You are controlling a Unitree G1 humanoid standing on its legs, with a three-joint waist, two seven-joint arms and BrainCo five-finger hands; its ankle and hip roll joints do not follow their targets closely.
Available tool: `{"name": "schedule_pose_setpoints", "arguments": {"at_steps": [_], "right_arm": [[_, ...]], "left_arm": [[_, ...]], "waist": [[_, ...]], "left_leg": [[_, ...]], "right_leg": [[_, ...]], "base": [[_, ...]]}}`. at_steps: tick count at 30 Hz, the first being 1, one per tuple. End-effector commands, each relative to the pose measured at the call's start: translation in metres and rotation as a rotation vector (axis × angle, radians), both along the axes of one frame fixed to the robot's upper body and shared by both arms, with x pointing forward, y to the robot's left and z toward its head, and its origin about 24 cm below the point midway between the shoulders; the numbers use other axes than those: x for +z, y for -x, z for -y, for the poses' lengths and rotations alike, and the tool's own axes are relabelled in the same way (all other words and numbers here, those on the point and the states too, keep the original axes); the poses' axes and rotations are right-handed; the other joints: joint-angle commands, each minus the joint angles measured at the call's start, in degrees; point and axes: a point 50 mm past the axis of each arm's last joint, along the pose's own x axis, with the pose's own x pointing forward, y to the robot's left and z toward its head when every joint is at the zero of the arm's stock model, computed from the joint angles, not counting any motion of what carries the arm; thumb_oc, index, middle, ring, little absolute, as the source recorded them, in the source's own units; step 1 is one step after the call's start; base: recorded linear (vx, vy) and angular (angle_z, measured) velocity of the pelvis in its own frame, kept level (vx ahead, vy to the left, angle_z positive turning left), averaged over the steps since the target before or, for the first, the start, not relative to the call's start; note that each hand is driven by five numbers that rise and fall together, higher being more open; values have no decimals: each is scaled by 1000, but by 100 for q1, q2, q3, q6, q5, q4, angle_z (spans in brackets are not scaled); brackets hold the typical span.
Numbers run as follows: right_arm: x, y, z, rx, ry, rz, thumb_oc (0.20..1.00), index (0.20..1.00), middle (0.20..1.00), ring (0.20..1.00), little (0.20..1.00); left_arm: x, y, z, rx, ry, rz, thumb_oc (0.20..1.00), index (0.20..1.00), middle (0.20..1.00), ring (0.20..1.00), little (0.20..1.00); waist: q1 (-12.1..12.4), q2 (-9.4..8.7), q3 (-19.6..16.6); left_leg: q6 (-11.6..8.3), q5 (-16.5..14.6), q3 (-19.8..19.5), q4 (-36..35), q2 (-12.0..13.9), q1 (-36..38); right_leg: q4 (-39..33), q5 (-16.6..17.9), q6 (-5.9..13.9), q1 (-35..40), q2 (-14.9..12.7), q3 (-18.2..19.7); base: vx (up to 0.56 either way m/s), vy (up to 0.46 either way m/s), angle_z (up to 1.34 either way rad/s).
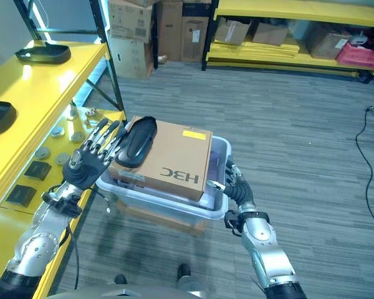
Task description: Move parts from the plastic box to the shelf.
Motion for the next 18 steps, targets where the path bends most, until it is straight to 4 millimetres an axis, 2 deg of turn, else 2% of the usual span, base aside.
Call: {"name": "schedule_pose_setpoints", "arguments": {"at_steps": [1, 3, 5, 6, 8, 9, 13, 14, 18], "right_arm": [[33, -16, 4, -16, -18, 163, 1000, 1000, 1000, 1000, 1000], [32, -20, 2, -8, -34, 166, 1000, 1000, 1000, 1000, 1000], [31, -22, 1, -3, -29, 166, 1000, 1000, 1000, 1000, 1000], [31, -23, -1, 5, -23, 168, 1000, 1000, 1000, 1000, 1000], [31, -23, -1, 10, -21, 164, 1000, 1000, 1000, 1000, 1000], [33, -22, 1, 12, -21, 151, 1000, 1000, 1000, 1000, 1000], [28, -16, 7, 4, -48, 121, 1000, 1000, 1000, 1000, 1000], [25, -14, 8, 7, -56, 111, 1000, 1000, 1000, 1000, 1000], [21, -12, 4, 27, -30, 92, 1000, 1000, 1000, 1000, 1000]], "left_arm": [[17, -6, -9, 44, 55, 93, 1000, 1000, 1000, 1000, 1000], [15, -9, -14, 71, 40, 93, 1000, 1000, 1000, 1000, 1000], [13, -9, -17, 85, 37, 92, 1000, 1000, 1000, 1000, 1000], [13, -8, -21, 102, 46, 88, 1000, 1000, 1000, 1000, 1000], [14, -7, -25, 116, 46, 88, 1000, 1000, 1000, 1000, 1000], [14, -9, -31, 134, 30, 79, 1000, 1000, 1000, 1000, 1000], [14, -8, -33, 131, -1, 73, 1000, 1000, 1000, 1000, 1000], [15, -7, -32, 123, -17, 76, 1000, 1000, 1000, 1000, 1000], [14, -5, -34, 138, -50, 63, 1000, 1000, 1000, 1000, 1000]], "waist": [[89, -140, 201], [182, -120, 320], [227, -87, 360], [261, -19, 354], [271, 68, 336], [242, 105, 280], [209, 165, 231], [204, 191, 212], [251, 263, 141]], "left_leg": [[209, 70, -454, 1576, -169, -721], [210, 389, -804, 1944, -354, -1255], [218, 484, -893, 1681, -458, -1327], [211, 669, -997, 982, -505, -1229], [174, 885, -1125, 278, -472, -1158], [189, 752, -1143, -154, -434, -919], [165, 593, -1192, -371, -470, -652], [176, 484, -1185, -480, -516, -539], [216, 403, -1272, -795, -680, -290]], "right_leg": [[266, 113, -91, 23, 56, 12], [398, 36, -184, 49, 172, 222], [448, -26, -174, 80, 206, 304], [479, -95, -137, 125, 221, 366], [521, -170, -110, 169, 228, 422], [599, -245, -72, 198, 120, 399], [641, -295, 6, 144, -14, 323], [625, -299, 36, 135, -68, 275], [495, -239, 112, 153, -167, 206]], "base": [[22, -277, -29], [41, -103, -44], [92, 57, -54], [136, 143, -53], [171, 208, -44], [148, 205, -40], [81, 175, -34], [61, 158, -5], [79, 186, -6]]}}
